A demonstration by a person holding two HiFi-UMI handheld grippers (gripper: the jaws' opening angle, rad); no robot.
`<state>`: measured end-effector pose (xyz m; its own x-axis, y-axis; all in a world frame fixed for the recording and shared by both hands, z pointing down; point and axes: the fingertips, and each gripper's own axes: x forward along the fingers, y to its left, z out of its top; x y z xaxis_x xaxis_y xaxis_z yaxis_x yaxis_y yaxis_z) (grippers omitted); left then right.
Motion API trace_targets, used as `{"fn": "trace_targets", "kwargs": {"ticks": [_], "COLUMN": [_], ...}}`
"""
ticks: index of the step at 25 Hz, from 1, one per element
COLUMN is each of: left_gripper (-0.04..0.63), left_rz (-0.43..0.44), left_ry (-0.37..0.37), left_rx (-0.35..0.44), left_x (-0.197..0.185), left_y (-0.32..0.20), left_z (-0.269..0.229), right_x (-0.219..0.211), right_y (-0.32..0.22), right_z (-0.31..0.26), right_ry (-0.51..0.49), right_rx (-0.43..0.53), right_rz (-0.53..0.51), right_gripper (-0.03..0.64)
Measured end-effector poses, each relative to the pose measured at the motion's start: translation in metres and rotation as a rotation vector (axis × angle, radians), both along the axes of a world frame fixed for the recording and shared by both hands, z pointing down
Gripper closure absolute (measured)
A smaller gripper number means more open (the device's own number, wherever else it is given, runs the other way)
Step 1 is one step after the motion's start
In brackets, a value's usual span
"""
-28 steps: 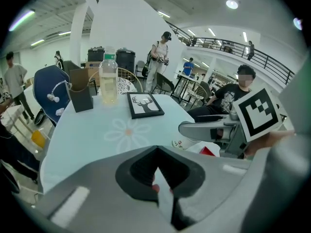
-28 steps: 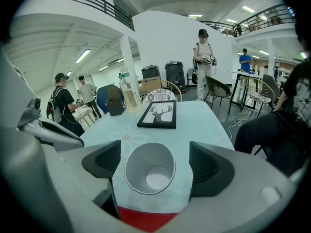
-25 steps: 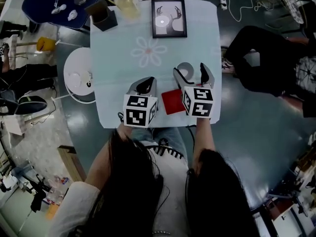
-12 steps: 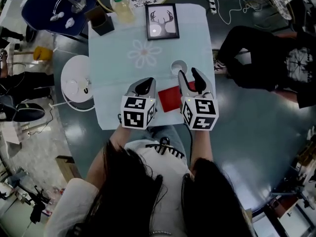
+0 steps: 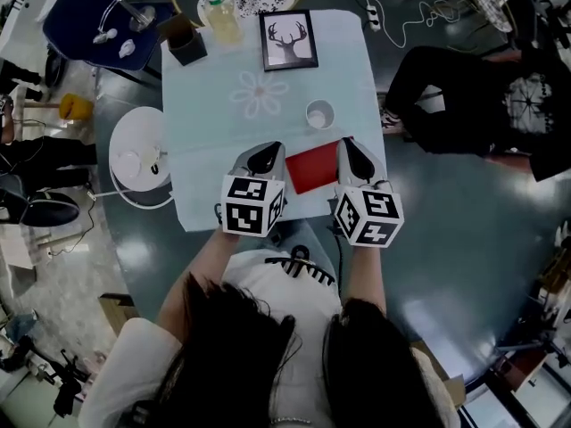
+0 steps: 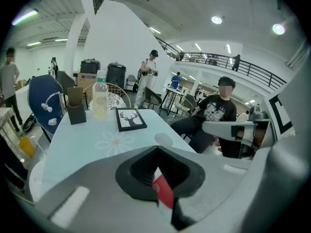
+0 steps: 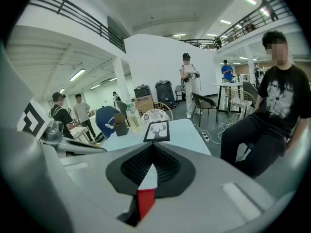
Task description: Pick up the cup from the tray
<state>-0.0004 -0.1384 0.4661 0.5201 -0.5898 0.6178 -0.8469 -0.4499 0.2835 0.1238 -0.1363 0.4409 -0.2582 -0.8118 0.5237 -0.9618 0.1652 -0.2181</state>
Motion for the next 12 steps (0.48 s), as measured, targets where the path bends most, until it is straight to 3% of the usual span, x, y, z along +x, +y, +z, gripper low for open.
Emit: {"fn": "trace_targets", "kwargs": {"ticks": [12], "left_gripper": [0.595], "left_rz": [0.003], "left_ry": [0.014], "left_rx": [0.041], "left_x": [0.0], "left_y": [0.012], "left_z": [-0.013], "right_x": [-0.011], "right_y": [0.011], "right_z": [-0.009], "right_ry": [0.086], "right_rx": [0.0], "right_rz": [-0.029], "right_gripper": [0.595]}}
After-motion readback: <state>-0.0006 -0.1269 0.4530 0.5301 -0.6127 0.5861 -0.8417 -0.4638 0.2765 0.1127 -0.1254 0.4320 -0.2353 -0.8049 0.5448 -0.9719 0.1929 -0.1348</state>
